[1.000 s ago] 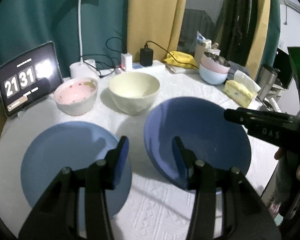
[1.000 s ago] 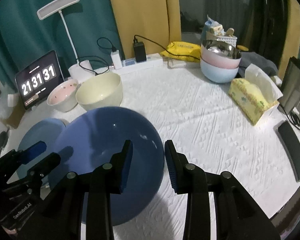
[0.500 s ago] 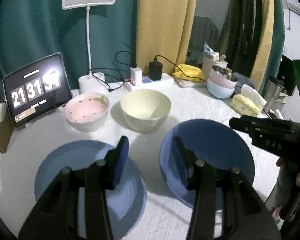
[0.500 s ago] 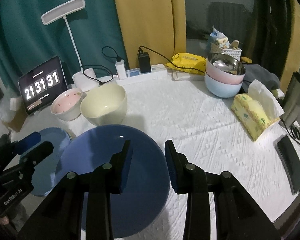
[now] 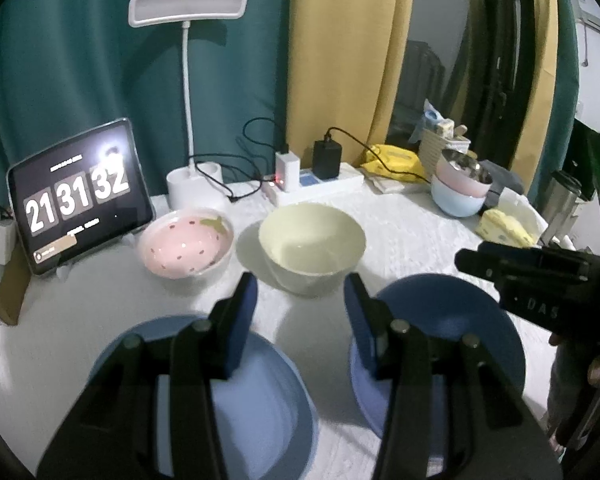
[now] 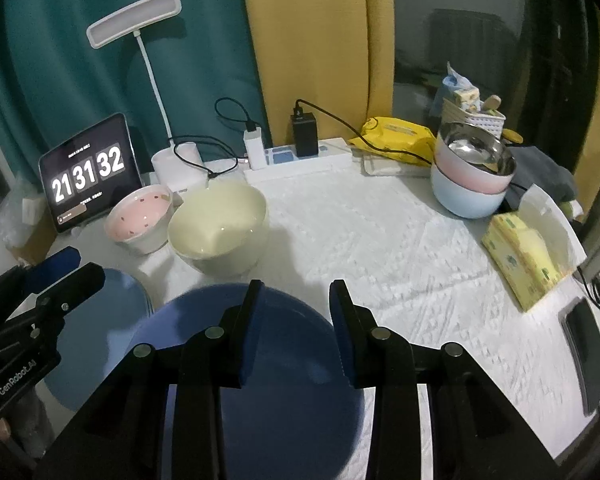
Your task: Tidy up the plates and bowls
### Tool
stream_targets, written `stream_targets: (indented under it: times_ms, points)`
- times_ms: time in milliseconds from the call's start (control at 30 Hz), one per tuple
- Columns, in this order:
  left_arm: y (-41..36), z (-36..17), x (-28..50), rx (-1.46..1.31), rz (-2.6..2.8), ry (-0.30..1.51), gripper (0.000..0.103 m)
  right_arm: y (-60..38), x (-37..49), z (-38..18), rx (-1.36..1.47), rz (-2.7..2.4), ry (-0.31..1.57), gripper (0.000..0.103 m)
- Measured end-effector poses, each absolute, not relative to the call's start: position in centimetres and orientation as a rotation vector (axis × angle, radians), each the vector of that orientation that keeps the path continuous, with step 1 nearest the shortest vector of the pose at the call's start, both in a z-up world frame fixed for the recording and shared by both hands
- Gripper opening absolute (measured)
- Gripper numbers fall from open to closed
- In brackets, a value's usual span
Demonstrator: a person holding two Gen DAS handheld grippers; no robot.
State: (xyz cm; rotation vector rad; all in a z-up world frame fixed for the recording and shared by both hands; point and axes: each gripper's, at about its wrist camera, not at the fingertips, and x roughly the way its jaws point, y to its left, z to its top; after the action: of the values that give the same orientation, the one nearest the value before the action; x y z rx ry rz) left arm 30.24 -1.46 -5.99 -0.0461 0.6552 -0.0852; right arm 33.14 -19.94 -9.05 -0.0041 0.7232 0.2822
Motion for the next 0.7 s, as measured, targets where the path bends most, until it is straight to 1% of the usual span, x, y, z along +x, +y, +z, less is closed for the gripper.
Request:
stream_targets:
  times_ms: [700]
  points:
    - [-0.6, -6.8, 35.2, -0.075, -0.069, 0.679, 0.047, -17.6, 38.2, -9.4, -0.026, 0.318, 0.745, 0.035]
